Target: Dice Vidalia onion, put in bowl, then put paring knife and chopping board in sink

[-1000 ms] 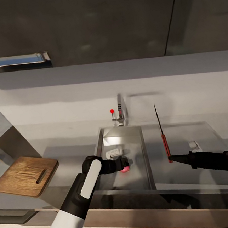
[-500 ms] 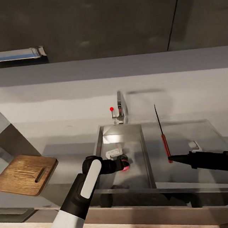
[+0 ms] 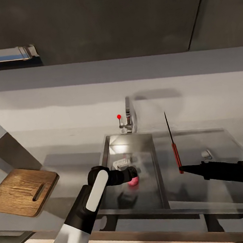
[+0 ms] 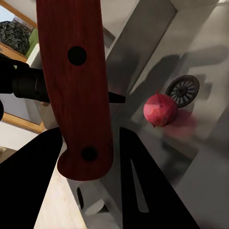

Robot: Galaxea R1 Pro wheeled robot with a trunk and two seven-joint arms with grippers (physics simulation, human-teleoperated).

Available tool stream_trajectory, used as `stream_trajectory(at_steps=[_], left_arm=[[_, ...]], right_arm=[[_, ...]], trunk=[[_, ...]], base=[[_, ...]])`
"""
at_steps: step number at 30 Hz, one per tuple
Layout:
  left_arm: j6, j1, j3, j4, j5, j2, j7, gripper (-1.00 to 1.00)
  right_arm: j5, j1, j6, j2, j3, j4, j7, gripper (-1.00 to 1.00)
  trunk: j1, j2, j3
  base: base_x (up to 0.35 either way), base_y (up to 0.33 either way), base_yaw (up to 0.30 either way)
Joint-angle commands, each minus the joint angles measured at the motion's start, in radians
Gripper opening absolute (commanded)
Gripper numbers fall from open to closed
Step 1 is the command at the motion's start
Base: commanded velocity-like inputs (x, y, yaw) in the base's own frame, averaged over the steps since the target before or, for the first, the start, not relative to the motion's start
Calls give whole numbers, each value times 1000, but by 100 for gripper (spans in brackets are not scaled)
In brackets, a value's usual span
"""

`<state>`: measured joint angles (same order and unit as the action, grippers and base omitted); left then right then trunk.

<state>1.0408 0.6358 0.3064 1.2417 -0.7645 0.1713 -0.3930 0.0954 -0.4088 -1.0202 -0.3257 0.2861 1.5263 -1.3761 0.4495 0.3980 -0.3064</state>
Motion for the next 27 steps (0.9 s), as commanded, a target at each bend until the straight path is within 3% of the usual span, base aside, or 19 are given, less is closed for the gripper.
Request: stream_trajectory(at_steps=[1, 14, 27], left_arm=[[2, 1, 0, 1, -10, 0, -10, 100], [0, 1, 0, -1, -5, 1, -14, 100], [-11, 1, 1, 4, -6, 3, -64, 100]], right_arm=[[3, -1, -8, -1, 0, 0, -1, -100], [3, -1, -8, -1, 1, 0, -1, -100], [3, -1, -8, 0, 0, 0, -1, -100]], trunk=[[0, 2, -3], [0, 2, -25], [0, 2, -46]], base=[[3, 0, 0], [0, 0, 0], [18, 0, 0]])
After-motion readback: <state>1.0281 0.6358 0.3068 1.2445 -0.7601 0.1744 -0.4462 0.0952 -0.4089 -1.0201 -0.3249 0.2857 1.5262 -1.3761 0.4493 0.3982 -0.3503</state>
